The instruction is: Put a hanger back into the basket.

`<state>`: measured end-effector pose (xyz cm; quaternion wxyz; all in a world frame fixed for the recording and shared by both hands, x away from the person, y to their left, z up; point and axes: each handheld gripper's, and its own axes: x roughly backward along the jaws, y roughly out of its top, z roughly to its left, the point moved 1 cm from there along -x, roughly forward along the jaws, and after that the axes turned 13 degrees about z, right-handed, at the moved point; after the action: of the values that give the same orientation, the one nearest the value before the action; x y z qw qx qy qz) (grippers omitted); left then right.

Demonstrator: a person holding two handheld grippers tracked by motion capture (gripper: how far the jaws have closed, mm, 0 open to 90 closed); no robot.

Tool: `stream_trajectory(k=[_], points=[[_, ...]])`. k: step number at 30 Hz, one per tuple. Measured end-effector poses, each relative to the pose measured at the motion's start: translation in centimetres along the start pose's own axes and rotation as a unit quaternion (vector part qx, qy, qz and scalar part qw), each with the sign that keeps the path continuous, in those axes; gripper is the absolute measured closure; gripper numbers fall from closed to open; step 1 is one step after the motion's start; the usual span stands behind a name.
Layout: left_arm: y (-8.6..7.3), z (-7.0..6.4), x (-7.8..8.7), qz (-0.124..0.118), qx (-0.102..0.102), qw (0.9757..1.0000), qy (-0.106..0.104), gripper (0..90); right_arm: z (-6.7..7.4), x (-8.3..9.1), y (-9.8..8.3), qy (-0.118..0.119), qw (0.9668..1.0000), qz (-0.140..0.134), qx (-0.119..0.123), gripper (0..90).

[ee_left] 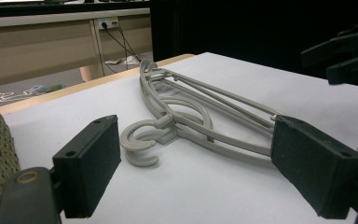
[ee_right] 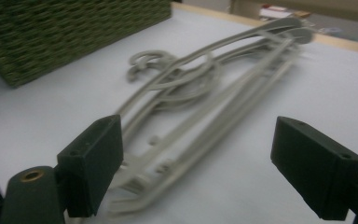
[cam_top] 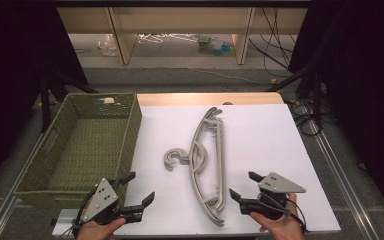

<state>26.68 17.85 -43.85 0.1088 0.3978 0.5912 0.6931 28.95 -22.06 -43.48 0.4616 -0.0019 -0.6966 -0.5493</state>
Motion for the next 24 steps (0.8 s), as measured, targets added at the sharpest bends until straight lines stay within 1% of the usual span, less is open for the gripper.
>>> stream_trajectory(k=[1,2,3,4,5,6,7,9,12,13,14,15,16,17,18,19,20,21,22,23,24], points=[[0.0,0.0,0.0,0.000,-0.002,1.0000,-0.001,15.8,0.6,-0.5,0.4,0.012,0.9999,0.002,0.006,17.7],[0.0,0.0,0.0,0.000,-0.002,1.0000,0.000,15.8,1.2,-0.9,0.7,0.019,0.9996,0.014,0.013,17.7],[0.0,0.0,0.0,0.001,-0.003,1.0000,-0.001,15.8,2.3,-1.7,1.6,0.029,0.9984,0.031,0.036,18.1],[0.0,0.0,0.0,0.001,-0.003,1.0000,-0.002,15.8,2.3,-1.7,1.6,0.029,0.9984,0.031,0.036,18.1],[0.0,0.0,0.0,0.001,-0.003,1.0000,-0.002,15.8,2.7,-2.2,2.0,0.029,0.9979,0.037,0.045,18.5],[0.0,0.0,0.0,0.001,-0.003,1.0000,-0.002,15.8,3.3,-2.9,2.5,0.035,0.9967,0.047,0.057,18.7],[0.0,0.0,0.0,0.001,-0.004,1.0000,-0.003,15.8,3.5,-3.2,2.8,0.036,0.9961,0.052,0.061,18.9],[0.0,0.0,0.0,0.001,-0.005,1.0000,-0.002,15.8,4.1,-4.2,3.3,0.041,0.9941,0.071,0.072,19.5],[0.0,0.0,0.0,0.002,-0.006,1.0000,-0.002,15.8,4.6,-5.1,3.9,0.043,0.9915,0.094,0.079,20.2],[0.0,-0.1,0.0,0.003,-0.006,1.0000,-0.002,15.8,4.9,-5.9,4.3,0.042,0.9891,0.113,0.085,20.8],[0.0,-0.1,-0.2,-0.002,-0.003,1.0000,-0.004,15.8,5.0,-6.4,4.5,0.042,0.9870,0.131,0.083,22.0],[0.0,-0.1,-0.2,-0.002,-0.003,1.0000,-0.005,15.8,5.1,-6.8,4.6,0.043,0.9859,0.140,0.082,23.3],[0.0,-0.1,-0.1,0.002,-0.002,1.0000,-0.004,15.8,5.1,-6.8,4.6,0.043,0.9859,0.140,0.082,23.3],[0.0,-0.1,-0.2,0.002,-0.004,1.0000,0.000,15.8,5.2,-7.4,4.8,0.043,0.9841,0.151,0.083,24.8],[0.0,-0.1,-0.3,0.003,-0.006,1.0000,0.002,15.8,5.4,-8.2,5.1,0.036,0.9844,0.152,0.081,25.7],[0.0,-0.2,-0.5,0.000,0.001,1.0000,-0.003,15.8,5.5,-8.7,5.3,0.038,0.9816,0.168,0.084,25.7],[0.1,-0.3,-0.5,0.005,-0.003,1.0000,-0.001,15.8,5.7,-9.2,5.5,0.037,0.9817,0.168,0.081,25.9],[0.1,-0.4,-0.5,0.006,-0.010,0.9999,-0.004,15.8,5.8,-9.7,5.7,0.039,0.9782,0.187,0.082,26.2],[0.2,-0.3,-0.7,-0.001,-0.031,0.9995,-0.006,15.9,5.9,-10.1,5.9,0.034,0.9783,0.186,0.085,26.7],[0.2,-0.4,-0.7,-0.001,-0.034,0.9994,-0.005,15.8,6.1,-10.7,6.0,0.030,0.9768,0.193,0.087,27.3],[0.2,-0.5,-0.6,0.001,-0.037,0.9993,-0.006,15.8,6.2,-10.9,6.1,0.032,0.9741,0.205,0.089,27.4]])
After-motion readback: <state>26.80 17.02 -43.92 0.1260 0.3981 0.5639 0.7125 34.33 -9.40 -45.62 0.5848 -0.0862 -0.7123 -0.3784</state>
